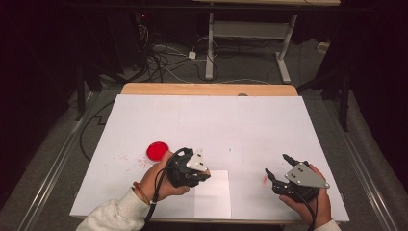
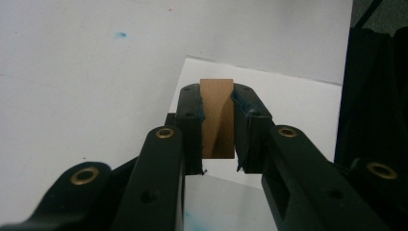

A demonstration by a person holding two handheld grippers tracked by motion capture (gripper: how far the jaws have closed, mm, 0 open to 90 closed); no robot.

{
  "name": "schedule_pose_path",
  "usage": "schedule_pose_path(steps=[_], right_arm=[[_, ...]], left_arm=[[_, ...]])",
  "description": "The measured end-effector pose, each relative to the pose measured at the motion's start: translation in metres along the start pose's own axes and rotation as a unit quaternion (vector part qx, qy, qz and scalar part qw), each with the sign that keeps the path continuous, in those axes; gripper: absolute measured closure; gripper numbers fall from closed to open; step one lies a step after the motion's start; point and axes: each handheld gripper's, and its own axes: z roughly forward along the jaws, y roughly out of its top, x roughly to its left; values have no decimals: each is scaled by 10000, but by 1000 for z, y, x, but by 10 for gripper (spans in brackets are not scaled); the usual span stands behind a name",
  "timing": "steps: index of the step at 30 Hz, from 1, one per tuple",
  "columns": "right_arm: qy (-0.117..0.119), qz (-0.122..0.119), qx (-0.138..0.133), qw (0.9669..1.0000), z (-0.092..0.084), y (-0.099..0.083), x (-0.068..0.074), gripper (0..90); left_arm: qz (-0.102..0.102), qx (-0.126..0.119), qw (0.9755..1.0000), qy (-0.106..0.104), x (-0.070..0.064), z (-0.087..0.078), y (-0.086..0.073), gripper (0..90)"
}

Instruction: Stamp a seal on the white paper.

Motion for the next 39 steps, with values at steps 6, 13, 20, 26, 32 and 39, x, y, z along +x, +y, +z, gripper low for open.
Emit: schedule_pose_path(steps=[6,13,20,26,32,39], right_arm=[[-6,-10,9,10000,0,0,0,301],[-23,-19,21,10000,0,0,0,301],[-21,-12,35,10000,0,0,0,301],[-26,-5,37,10000,0,0,-1,301],[-23,-2,47,10000,0,0,0,301],[-34,4,49,10000,0,-1,-1,301]], left_arm=[[136,204,9996,-133,-6,15,3,737],[238,468,9982,-299,-11,35,4,737],[307,637,9967,-397,-12,45,3,738],[362,801,9950,-472,-13,54,1,738],[415,892,9939,-504,-14,62,-2,738],[291,911,9939,-554,-12,64,-2,738]])
